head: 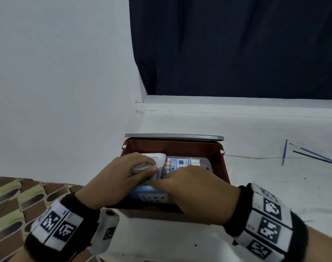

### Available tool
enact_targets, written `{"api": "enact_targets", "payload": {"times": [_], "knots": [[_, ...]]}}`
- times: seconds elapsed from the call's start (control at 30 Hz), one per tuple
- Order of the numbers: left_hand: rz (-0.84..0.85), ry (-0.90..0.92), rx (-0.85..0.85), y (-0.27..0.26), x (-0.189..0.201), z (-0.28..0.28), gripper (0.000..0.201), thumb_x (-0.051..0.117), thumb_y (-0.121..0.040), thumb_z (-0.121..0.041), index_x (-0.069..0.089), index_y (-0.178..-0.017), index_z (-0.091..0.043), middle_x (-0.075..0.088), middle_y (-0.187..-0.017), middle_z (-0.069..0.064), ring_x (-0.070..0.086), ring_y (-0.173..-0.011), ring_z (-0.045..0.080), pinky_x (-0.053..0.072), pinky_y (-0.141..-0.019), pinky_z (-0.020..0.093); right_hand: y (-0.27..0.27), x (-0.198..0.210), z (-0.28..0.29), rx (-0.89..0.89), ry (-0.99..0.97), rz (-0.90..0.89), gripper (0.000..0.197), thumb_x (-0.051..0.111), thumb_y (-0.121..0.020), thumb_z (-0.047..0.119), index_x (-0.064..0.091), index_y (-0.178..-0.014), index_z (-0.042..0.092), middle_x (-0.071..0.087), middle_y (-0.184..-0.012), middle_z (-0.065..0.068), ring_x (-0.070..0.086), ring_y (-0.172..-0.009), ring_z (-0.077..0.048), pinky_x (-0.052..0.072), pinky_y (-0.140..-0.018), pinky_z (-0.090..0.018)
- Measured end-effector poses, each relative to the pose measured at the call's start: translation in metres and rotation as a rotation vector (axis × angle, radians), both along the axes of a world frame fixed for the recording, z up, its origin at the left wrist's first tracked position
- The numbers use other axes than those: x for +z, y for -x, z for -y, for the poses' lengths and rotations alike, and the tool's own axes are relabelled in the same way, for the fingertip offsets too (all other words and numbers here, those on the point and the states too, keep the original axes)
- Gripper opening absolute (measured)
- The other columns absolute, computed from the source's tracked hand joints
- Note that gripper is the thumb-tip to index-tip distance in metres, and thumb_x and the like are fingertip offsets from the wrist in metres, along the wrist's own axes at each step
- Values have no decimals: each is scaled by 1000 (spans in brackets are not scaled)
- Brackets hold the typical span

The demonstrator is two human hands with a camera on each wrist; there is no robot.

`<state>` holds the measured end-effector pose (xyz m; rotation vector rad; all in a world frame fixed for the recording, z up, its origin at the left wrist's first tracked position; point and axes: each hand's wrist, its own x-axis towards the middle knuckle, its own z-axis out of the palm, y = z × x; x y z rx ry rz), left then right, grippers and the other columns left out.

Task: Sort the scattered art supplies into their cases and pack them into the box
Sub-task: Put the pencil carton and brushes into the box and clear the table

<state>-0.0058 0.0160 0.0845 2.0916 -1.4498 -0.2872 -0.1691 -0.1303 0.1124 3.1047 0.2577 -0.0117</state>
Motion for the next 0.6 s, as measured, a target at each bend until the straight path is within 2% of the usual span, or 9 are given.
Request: {"api": "enact_targets", "payload": {"times": [0.1,0.2,0.27,0.33,0.37,0.4,0.47,0.53,0.6], "knots": [[18,-19,-8,0,-4,-3,40,49,-92,-65,66,-112,-35,63,-110,-23,58,-106,-4,42,-90,12,1,-8,7,22,-103,-70,25,50,-98,24,52,-123,28,66,-101,-6,63,-86,-30,42,-63,-34],[12,-79,-60,2,-11,-9,38,55,-88,-64,63,-116,-39,58,-118,-25,53,-115,-5,38,-95,8,15,-12,23,-2,-270,-188,30,42,-101,22,53,-128,33,68,-108,-2,61,-93,-24,49,-78,-37],[9,-89,-58,2,-18,-12,26,60,-93,-48,64,-117,-40,58,-119,-26,51,-117,-6,38,-97,10,20,-12,31,-38,-349,-236,37,37,-105,31,42,-139,45,66,-119,4,60,-103,-18,48,-89,-36],[23,-46,-8,0,-26,-14,21,63,-95,-33,66,-115,-37,60,-120,-27,52,-117,-7,41,-101,18,19,-15,34,-38,-364,-274,41,36,-105,35,33,-142,51,65,-124,5,60,-107,-18,49,-93,-38],[47,-47,23,-1,-29,-14,22,65,-93,-36,66,-116,-37,59,-124,-27,51,-121,-8,42,-105,22,17,-18,35,-29,-345,-286,42,36,-105,34,31,-143,51,65,-122,3,60,-104,-19,49,-91,-40],[61,-70,42,-2,-31,-14,30,62,-91,-50,66,-118,-39,57,-130,-26,47,-125,-9,41,-109,25,16,-20,35,-16,-316,-287,44,36,-105,31,30,-143,51,66,-117,1,61,-98,-21,50,-88,-40],[59,-119,22,-1,-33,-14,62,38,-81,-81,64,-121,-42,54,-136,-24,44,-129,-8,39,-112,26,13,-24,34,4,-245,-259,46,36,-105,28,29,-144,50,67,-109,-3,56,-84,-20,48,-77,-37],[52,-186,-1,5,-30,-13,74,25,-76,-89,60,-125,-46,48,-142,-23,41,-131,-7,37,-112,24,13,-25,33,8,-196,-222,45,34,-106,30,28,-145,51,66,-103,-5,47,-74,-17,40,-67,-33],[60,-262,-4,11,-26,-13,76,25,-70,-91,54,-129,-52,37,-152,-22,32,-140,-3,28,-115,21,14,-24,30,1,-134,-213,49,34,-105,27,24,-145,54,65,-99,-6,46,-70,-19,36,-62,-33]]}}
